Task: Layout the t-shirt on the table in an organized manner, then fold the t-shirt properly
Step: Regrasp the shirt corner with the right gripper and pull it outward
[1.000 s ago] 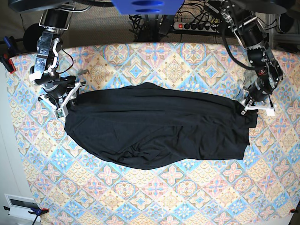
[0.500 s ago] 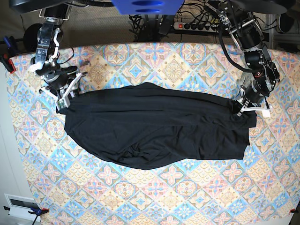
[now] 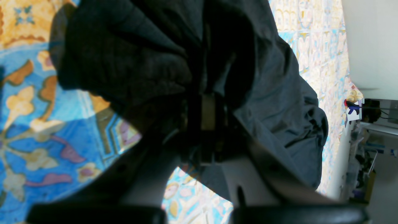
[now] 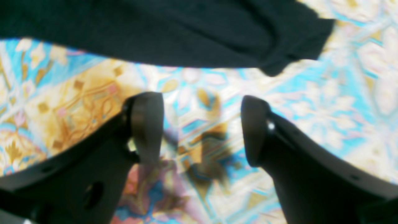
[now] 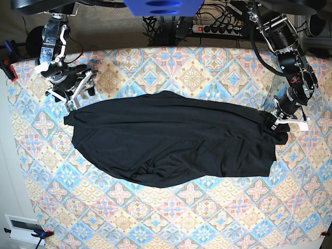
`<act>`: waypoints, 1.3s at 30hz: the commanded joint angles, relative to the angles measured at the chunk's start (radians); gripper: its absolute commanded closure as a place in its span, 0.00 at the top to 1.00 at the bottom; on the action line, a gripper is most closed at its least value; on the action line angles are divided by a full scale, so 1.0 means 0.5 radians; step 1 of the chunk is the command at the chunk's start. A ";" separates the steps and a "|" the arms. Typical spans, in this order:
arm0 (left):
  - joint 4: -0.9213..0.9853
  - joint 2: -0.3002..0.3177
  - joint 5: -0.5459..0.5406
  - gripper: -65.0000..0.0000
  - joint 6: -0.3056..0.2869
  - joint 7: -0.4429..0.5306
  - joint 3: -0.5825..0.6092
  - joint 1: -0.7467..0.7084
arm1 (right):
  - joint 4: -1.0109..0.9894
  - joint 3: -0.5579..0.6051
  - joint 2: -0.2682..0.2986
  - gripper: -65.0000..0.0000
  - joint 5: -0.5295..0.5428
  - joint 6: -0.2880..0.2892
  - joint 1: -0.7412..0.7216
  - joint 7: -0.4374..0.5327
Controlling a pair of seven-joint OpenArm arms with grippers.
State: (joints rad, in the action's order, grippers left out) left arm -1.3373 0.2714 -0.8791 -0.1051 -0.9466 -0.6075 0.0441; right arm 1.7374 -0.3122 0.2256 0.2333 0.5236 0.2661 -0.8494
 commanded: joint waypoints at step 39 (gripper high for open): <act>-0.040 0.036 -0.032 0.00 -0.018 0.017 -0.005 0.021 | -0.997 -0.457 -0.008 0.60 0.793 -0.008 -0.524 0.000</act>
State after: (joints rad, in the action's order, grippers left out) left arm -1.3388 0.2714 -0.8787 -0.1051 -0.9501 -0.6075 0.0414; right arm 1.2415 -0.5465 0.2192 0.6594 0.5293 0.0093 -0.7975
